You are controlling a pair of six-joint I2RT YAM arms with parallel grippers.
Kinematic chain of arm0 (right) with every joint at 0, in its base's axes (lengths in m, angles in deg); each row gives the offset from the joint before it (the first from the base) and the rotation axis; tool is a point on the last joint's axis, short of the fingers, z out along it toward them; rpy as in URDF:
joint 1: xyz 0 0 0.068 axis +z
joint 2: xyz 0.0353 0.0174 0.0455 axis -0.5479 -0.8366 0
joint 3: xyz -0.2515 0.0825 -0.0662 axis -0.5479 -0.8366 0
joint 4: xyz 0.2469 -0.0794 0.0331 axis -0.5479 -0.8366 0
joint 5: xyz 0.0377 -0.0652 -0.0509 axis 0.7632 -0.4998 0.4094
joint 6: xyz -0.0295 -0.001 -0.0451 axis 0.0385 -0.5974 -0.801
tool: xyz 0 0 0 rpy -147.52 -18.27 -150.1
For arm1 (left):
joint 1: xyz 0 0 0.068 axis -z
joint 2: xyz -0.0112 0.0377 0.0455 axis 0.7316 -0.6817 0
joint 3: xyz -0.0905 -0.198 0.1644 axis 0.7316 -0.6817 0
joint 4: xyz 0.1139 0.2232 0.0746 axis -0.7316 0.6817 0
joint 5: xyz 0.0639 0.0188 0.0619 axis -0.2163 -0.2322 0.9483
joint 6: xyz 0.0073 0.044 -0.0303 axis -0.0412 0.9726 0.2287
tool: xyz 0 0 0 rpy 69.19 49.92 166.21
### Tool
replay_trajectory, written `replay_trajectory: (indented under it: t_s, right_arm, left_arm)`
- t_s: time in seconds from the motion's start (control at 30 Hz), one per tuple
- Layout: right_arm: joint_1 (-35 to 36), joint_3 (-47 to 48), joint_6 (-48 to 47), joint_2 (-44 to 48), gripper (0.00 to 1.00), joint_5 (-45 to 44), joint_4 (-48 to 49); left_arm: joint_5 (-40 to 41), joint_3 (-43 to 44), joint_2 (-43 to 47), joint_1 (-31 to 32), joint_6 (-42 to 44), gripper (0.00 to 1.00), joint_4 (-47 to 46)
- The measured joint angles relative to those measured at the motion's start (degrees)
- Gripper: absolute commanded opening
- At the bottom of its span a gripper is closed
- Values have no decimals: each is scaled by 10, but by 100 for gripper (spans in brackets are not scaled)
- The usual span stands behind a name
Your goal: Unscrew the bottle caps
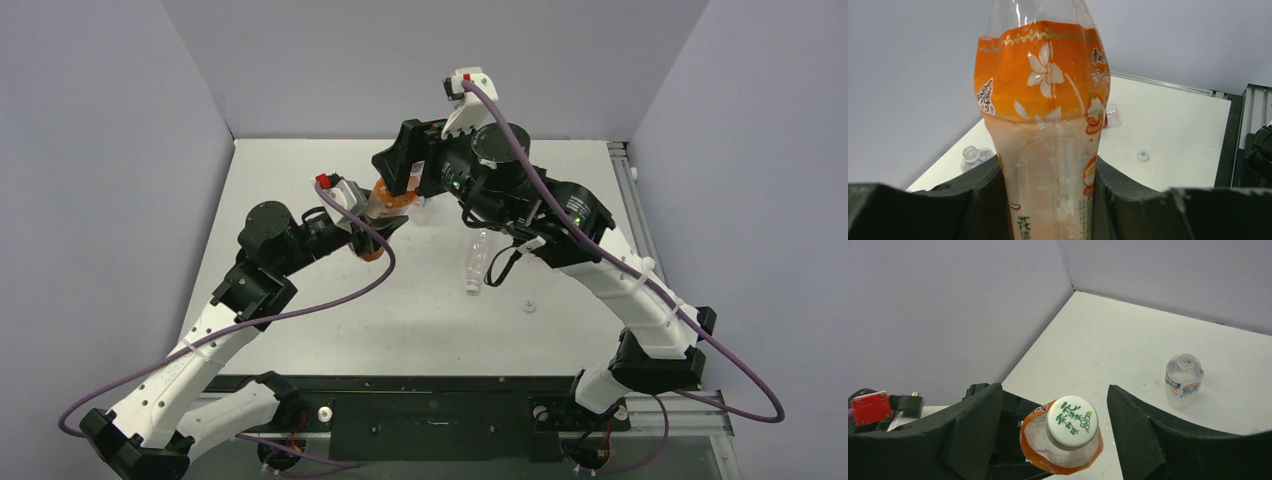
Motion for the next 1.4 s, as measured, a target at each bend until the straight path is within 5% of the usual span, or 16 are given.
replay_trajectory:
  t_s: [0.27,0.43,0.7,1.1,1.4]
  right_arm:
    - [7,-49,24,-5,45,-13,6]
    - [5,-49,28,-4,19,-24,14]
    - [7,-49,31,2,0,-16,31]
    - [7,-99,-15,44,0,50,71]
    - [-55,-169,-46,107,0,300,147]
  left_arm:
    - [4,-8,1,0,-1,9,-3]
    - [9,-10,6,0,-1,9,-2]
    - [17,-11,21,0,-3,8,-2]
    - [-60,-10,27,-5,-96,7,-13]
    - [-255,7,-6,-28,-252,4,-99]
